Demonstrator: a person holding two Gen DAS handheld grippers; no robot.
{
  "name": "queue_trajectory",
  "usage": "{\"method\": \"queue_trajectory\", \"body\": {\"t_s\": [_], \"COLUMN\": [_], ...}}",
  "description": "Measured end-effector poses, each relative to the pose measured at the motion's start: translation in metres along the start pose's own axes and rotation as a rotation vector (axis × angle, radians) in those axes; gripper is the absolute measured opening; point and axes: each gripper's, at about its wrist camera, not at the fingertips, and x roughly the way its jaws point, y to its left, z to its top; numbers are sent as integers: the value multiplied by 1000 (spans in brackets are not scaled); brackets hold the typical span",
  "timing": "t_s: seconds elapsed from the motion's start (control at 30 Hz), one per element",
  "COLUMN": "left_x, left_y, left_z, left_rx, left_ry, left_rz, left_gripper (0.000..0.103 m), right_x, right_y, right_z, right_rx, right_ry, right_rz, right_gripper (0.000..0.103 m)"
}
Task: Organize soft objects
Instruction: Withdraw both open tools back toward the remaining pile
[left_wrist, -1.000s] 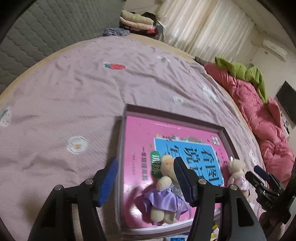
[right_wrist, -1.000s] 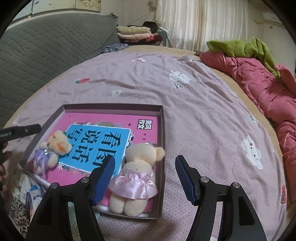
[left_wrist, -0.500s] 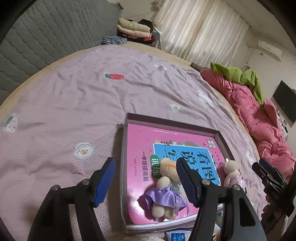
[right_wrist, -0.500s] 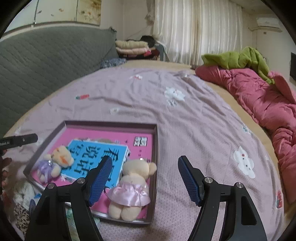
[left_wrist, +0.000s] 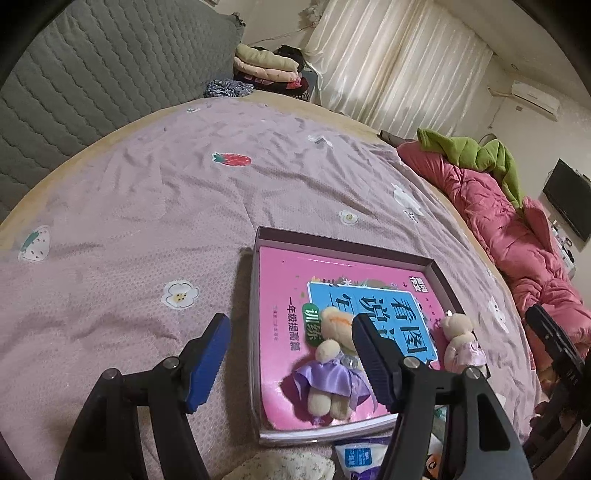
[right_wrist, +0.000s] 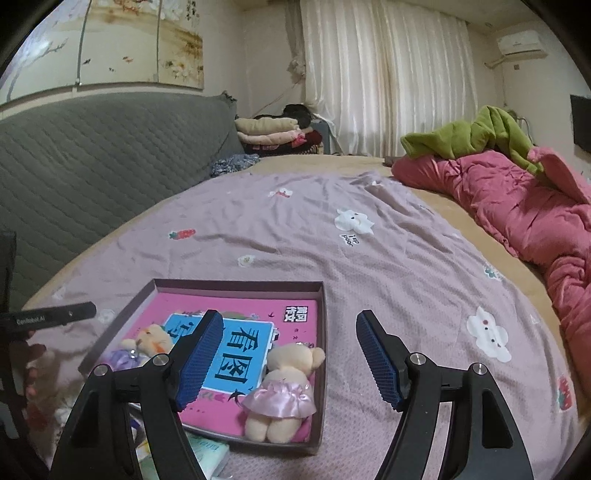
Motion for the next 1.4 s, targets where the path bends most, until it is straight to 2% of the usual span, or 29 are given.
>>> {"method": "queue_trajectory", "body": {"t_s": [0.2, 0.57, 0.93, 1.4], "left_x": [-24, -55, -68, -83], "left_y": [3, 2, -10, -28], "left_z": [-2, -12, -34, -68], "left_rx": [0, -13, -3, 42], "left_ry": [-70, -111, -97, -75], "left_rz": [2, -5, -20, -17], "left_gripper": [68, 68, 68, 68], "right_x": [-12, -37, -58, -79], "right_y": [-1, 0, 5, 22], "right_z": [-3, -9, -19, -37], "right_rx": [29, 58, 52, 9], "right_ry": [-15, -41, -42, -18], "right_rz": [6, -4, -33, -18], "right_gripper": [76, 76, 76, 76]}}
